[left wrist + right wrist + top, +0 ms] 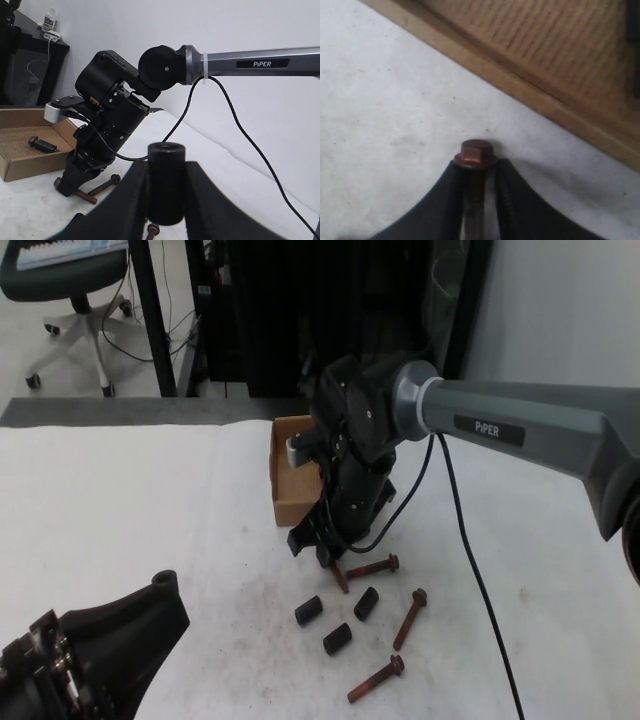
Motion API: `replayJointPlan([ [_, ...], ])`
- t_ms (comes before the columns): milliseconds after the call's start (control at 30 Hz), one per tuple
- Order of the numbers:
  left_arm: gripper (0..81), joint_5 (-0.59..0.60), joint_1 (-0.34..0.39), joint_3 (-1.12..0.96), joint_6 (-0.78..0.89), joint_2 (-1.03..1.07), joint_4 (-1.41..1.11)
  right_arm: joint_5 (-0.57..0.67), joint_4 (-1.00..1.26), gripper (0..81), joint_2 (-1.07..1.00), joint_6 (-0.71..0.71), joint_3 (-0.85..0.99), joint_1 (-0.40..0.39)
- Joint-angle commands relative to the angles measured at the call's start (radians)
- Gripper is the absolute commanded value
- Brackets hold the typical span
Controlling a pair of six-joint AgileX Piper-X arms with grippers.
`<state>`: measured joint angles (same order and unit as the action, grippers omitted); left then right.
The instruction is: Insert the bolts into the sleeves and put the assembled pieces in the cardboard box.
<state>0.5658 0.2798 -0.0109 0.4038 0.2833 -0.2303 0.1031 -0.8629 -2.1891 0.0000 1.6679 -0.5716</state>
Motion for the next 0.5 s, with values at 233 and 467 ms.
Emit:
replayJointPlan([
  [233,0.1,0.004,-0.002,-0.002,-0.008,-0.01,-0.01,0.007,-0.04,0.8,-0.003,-0.106,0.006,0.0],
  [467,0.1,0.004,-0.002,-0.002,-0.008,-0.01,-0.01,0.125,-0.046,0.8,0.059,-0.106,0.019,-0.002],
])
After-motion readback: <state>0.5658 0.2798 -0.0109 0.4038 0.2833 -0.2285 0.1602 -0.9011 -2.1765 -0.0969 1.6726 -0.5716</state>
